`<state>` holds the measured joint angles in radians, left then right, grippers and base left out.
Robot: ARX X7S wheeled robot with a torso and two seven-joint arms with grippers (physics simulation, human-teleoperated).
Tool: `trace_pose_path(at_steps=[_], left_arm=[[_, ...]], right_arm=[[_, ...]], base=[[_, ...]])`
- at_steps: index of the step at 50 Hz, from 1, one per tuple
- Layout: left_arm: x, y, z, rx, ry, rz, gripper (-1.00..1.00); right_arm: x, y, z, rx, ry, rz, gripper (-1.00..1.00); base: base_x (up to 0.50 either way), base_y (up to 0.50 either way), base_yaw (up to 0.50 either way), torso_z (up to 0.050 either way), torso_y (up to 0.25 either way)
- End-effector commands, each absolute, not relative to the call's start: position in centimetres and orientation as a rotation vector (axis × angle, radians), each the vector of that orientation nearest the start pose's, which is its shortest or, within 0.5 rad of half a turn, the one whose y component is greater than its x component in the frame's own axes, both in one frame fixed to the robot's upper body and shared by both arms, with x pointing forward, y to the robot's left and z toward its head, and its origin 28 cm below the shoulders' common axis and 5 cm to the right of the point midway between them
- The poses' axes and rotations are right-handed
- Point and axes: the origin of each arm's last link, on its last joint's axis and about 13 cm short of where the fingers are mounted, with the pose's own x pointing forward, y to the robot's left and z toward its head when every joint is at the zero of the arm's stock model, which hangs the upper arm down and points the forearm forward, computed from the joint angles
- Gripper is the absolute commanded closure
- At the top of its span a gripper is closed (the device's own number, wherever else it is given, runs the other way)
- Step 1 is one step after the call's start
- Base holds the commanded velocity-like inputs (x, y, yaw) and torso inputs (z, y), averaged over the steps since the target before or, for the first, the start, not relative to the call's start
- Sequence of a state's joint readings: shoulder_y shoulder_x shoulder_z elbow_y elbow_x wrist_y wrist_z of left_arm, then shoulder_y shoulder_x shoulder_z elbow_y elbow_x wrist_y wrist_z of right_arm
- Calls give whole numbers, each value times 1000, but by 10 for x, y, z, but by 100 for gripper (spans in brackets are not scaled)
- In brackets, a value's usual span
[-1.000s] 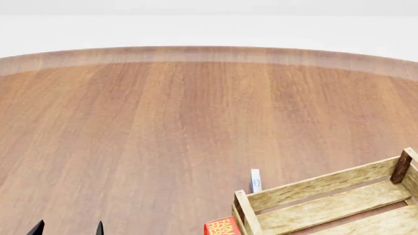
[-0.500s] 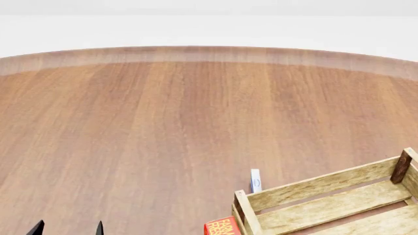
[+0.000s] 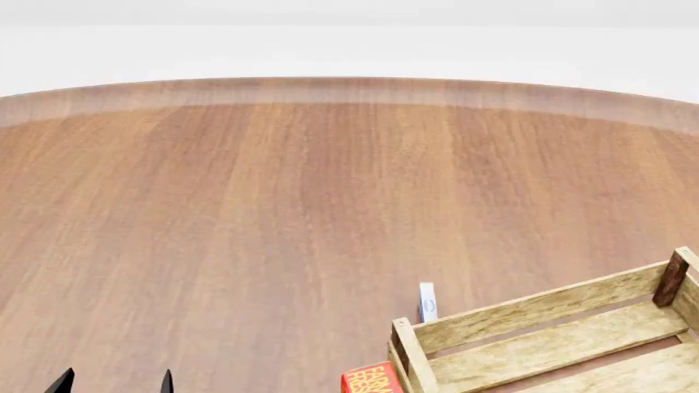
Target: Pick up the tomato sauce, and put it in the wooden tray.
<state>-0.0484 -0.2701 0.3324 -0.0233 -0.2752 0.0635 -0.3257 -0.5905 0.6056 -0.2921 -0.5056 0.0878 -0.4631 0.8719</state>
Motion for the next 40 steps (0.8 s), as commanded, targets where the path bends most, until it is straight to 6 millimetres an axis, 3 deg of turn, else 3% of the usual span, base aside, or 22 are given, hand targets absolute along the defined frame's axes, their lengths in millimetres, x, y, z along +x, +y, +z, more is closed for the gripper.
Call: trace_pose_path(at_steps=[1,8,19,27,40], left_arm=[[212,206,12,-3,3,12,-100],[212,206,12,-4,3,12,-100],[211,206,13,-4,4,12,-100],[212,206,13,-5,4,11,-100],[211,206,13,-5,5,11,-100]], right_arm=[[124,-134,88,-83,-268,-333,100],[166,-141,95,-127,-216,-403,100],[201,-147,110,-164,-192,-469,100],[241,-156,127,-200,-153,-550,100],[282,-165,126,-213,-55,-612,100]], base=[[0,0,0,0,0],[0,0,0,0,0],[0,0,0,0,0],[0,0,0,0,0],[0,0,0,0,1]])
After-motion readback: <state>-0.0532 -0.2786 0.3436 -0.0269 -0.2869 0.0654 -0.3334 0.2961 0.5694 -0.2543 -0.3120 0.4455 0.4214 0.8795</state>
